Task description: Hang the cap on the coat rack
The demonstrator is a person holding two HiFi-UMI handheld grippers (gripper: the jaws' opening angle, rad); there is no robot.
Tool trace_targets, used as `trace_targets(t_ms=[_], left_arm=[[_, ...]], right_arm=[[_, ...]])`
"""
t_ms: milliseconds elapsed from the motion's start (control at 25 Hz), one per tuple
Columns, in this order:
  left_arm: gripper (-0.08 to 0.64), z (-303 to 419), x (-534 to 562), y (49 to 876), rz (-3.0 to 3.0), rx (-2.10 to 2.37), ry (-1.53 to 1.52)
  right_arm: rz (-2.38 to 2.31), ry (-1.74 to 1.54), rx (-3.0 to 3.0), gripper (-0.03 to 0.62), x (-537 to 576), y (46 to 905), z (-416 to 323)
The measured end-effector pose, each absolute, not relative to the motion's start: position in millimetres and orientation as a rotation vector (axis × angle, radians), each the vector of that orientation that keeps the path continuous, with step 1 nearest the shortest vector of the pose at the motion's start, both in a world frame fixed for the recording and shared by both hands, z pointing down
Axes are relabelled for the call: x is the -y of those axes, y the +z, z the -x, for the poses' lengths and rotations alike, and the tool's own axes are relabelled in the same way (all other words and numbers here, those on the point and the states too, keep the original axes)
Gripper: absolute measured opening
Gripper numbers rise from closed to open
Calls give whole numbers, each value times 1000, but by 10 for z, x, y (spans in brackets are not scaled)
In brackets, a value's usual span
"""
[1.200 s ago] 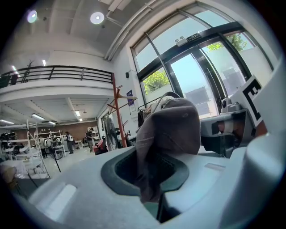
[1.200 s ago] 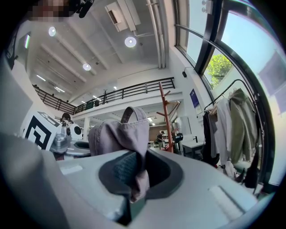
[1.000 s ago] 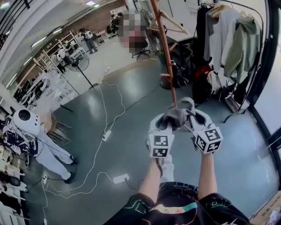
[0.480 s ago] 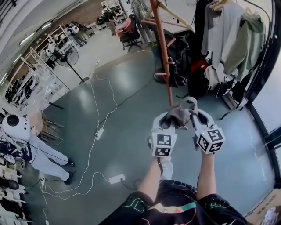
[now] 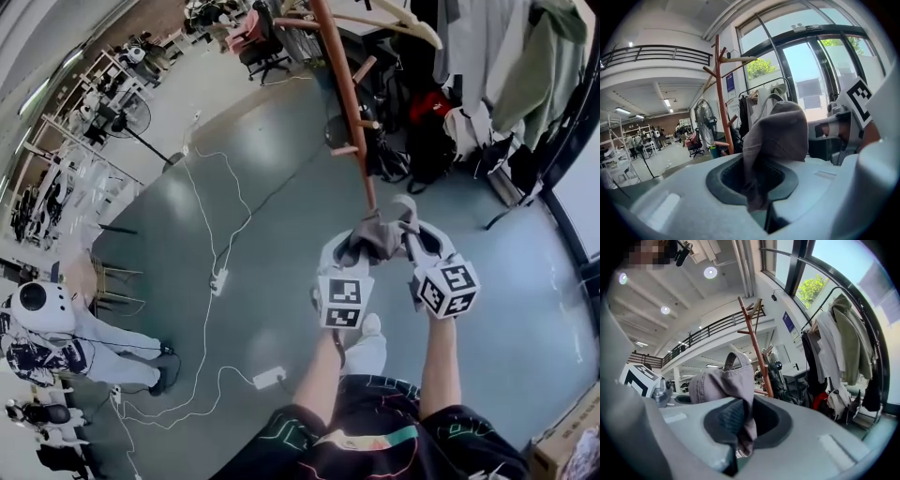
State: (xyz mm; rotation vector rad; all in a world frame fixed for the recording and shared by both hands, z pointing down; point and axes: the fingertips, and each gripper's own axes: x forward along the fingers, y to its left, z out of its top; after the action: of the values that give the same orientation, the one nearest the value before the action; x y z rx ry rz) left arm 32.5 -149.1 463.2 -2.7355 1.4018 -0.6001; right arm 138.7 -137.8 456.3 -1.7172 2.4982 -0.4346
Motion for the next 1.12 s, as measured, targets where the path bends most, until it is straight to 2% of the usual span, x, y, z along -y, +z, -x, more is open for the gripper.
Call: trace_targets(t_ms=[560, 1120], left_arm=[[57, -291, 2573, 4634, 2807, -1312, -521], [57, -486, 2826, 4694, 2943, -1269, -406]], right_arm=[[1834, -388, -2463, 26, 2369, 4515, -1324], [1997, -348, -2507, 26, 2634, 4477, -1473]])
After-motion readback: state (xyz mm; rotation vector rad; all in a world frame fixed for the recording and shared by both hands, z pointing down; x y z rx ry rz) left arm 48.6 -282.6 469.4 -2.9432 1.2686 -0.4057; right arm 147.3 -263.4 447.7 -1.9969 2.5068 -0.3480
